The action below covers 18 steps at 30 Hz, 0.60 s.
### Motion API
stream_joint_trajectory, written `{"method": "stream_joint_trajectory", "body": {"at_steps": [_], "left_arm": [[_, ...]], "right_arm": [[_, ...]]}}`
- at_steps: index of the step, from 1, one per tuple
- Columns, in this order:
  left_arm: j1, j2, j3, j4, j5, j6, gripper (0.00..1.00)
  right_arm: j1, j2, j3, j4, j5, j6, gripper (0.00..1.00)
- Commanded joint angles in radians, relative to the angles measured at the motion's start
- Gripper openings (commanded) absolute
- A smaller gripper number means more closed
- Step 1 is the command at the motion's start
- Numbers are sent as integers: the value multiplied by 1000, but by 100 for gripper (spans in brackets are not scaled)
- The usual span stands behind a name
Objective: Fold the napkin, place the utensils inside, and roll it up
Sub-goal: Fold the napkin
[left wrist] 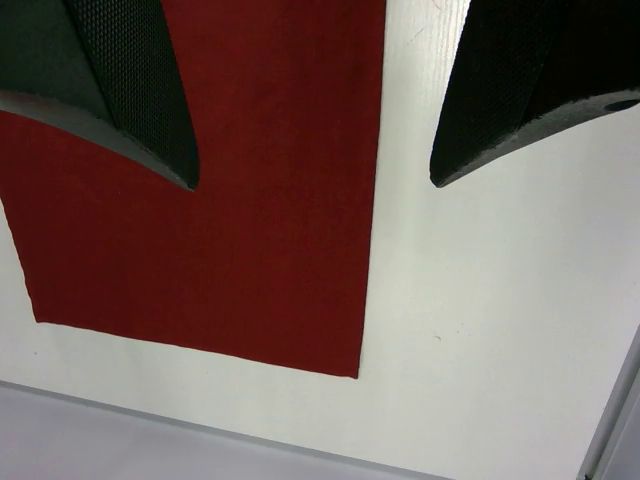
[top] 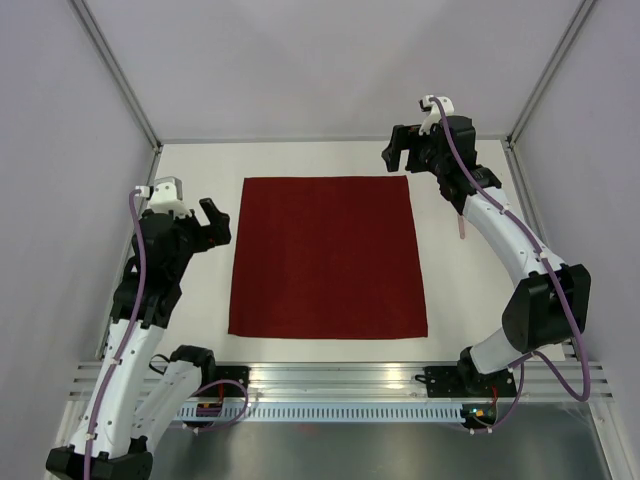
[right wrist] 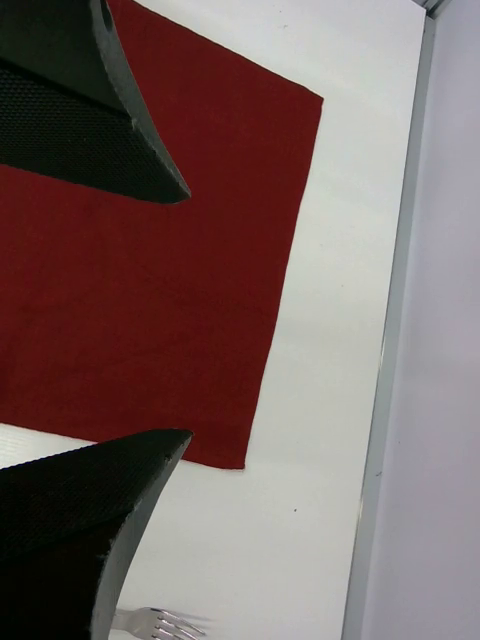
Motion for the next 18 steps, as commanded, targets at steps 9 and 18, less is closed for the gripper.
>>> {"method": "stream_joint_trajectory", "body": {"at_steps": [9,18], "left_arm": [[5,92,278,-38,29,-20,100],[5,224,602,-123,78,-31,100]], "right_arm": [[14,60,105,-65,-136,-14,98],[390,127,84,-56,21,-110,91]]}}
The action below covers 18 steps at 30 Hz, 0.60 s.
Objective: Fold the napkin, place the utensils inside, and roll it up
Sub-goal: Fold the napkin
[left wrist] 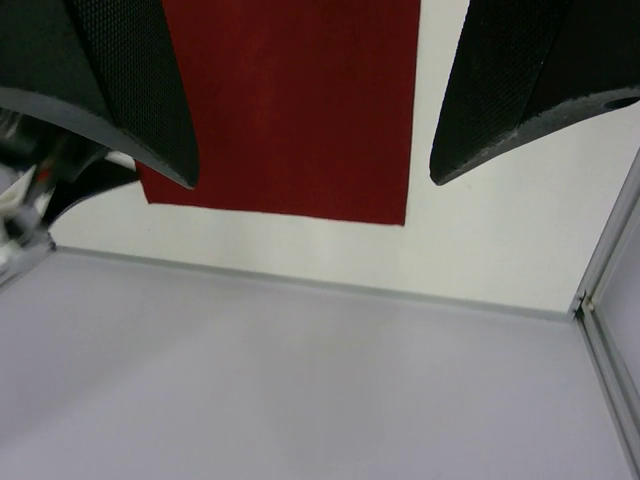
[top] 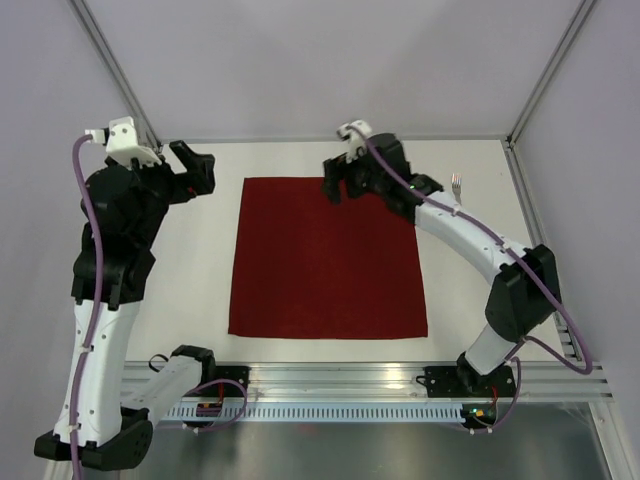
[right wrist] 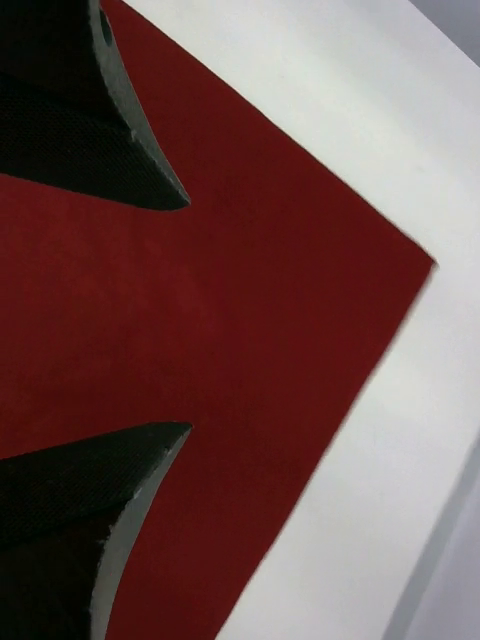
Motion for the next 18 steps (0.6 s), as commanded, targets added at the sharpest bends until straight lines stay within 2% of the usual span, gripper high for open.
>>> {"method": "stream_joint_trajectory", "body": {"at_steps": [1,6,12,14,18], "left_arm": [[4,58,147,-72,47,-34,100],[3,95,263,-98,64,-51,100],[4,120,288,-103,70,-75,100],[3,123,285,-104,65,-77,100],[3,125,274,-107,52,-74,100]], "right_arm": [[188,41,7,5,68,-51,89],[380,124,-1,24,116,-59,75],[642,280,24,31,208,-56,54],[675,316,45,31,203,-44,49],[748,397,73,31,211,-13,46]]}}
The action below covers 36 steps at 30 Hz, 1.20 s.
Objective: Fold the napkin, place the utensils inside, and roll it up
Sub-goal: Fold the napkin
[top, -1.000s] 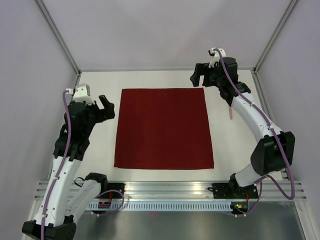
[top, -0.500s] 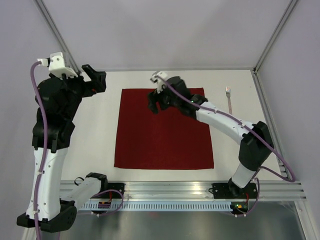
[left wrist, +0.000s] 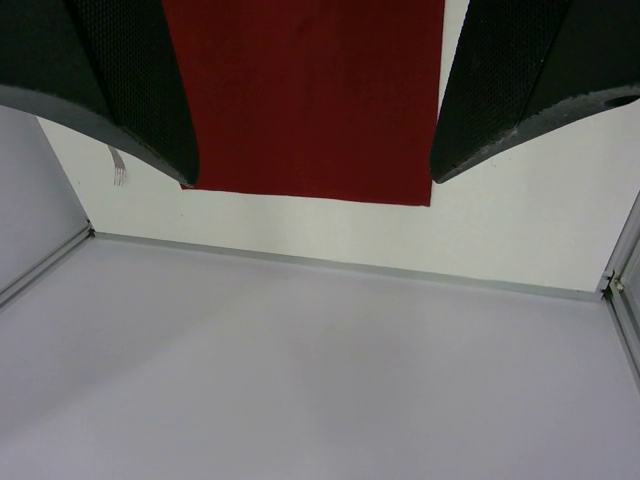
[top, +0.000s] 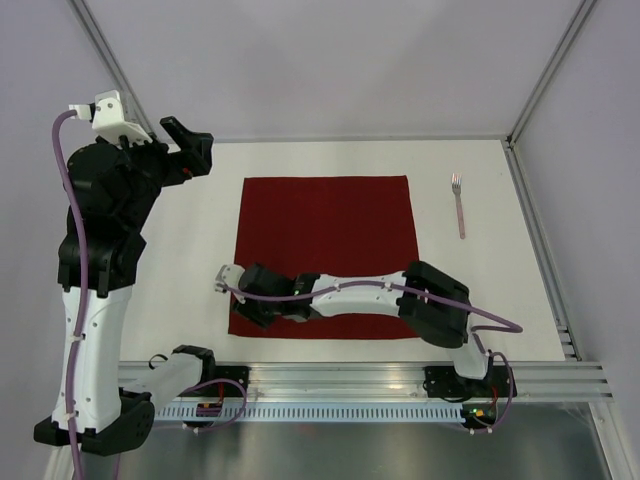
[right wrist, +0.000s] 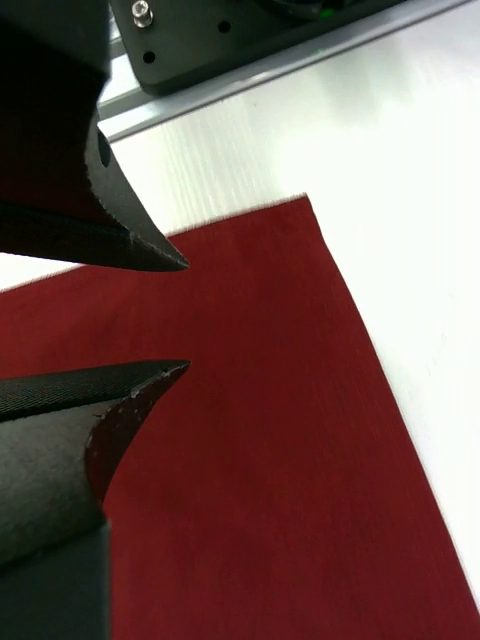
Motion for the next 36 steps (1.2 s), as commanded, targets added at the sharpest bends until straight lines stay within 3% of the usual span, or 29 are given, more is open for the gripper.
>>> {"method": "stream_joint_trajectory", "body": {"at_steps": [1,15,32,36], "left_arm": [[4,-1,16,-27,7,-35,100],[3,18,-6,-25,-4,-29,100],[3,16,-36,-24,-17,-15,100],[3,16,-44,-22,-23,-12,100]], "right_arm": [[28,39,68,7,49,40,46],[138,158,180,22,69,71,45],[144,264,258,24,130,52,44],[148,271,260,22,152,49,38]]}}
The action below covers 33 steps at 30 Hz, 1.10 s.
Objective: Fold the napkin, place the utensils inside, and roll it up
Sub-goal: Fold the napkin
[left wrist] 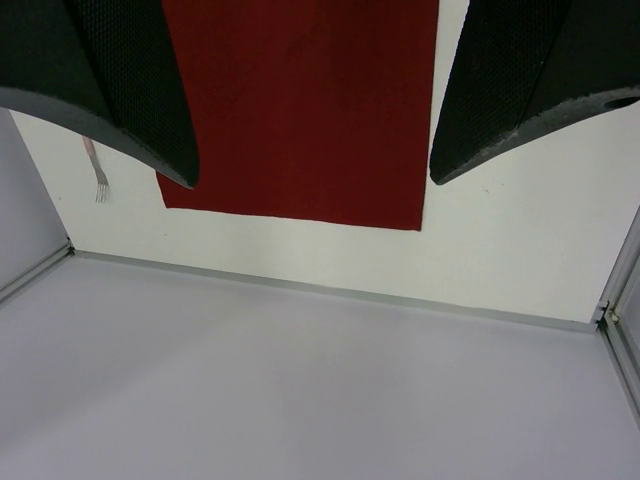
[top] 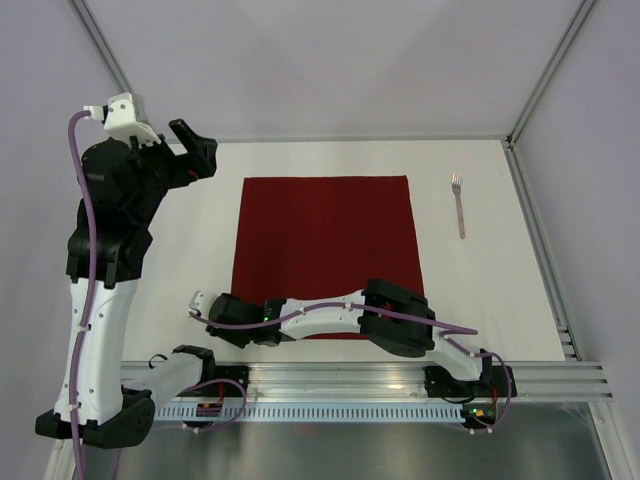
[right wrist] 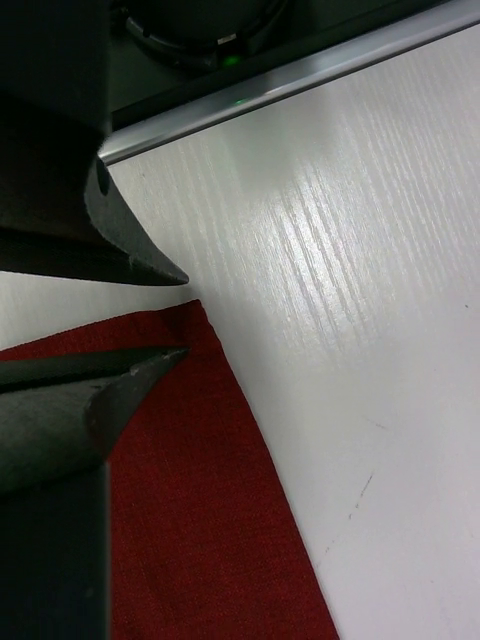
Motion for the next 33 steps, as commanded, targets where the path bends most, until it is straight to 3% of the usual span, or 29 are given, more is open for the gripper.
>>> {"method": "stream_joint_trajectory", "body": {"at_steps": [1,2,11,14,21,26,33], "left_arm": [[4,-6,-9,-4,-12,-11,100],[3,-4,-11,-4,-12,-10,100],[4,-4,-19,11,-12,-7,100],[4,-4,-19,11,-12,-5,100],[3,-6,-28,13,-10,-5,100],[4,-4,-34,14,-14,-1,100],[4,2,-40,21,-15,2,100]], "right_arm": [[10,21,38,8,49,-4,36],[10,19,37,8,52,-7,29],[10,4,41,3,52,-27,13],[10,-5,43,2,58,-29,14],[10,8,52,-11,52,-18,37],[10,28,64,-12,54,-18,38],[8,44,61,-12,52,-21,32]]}}
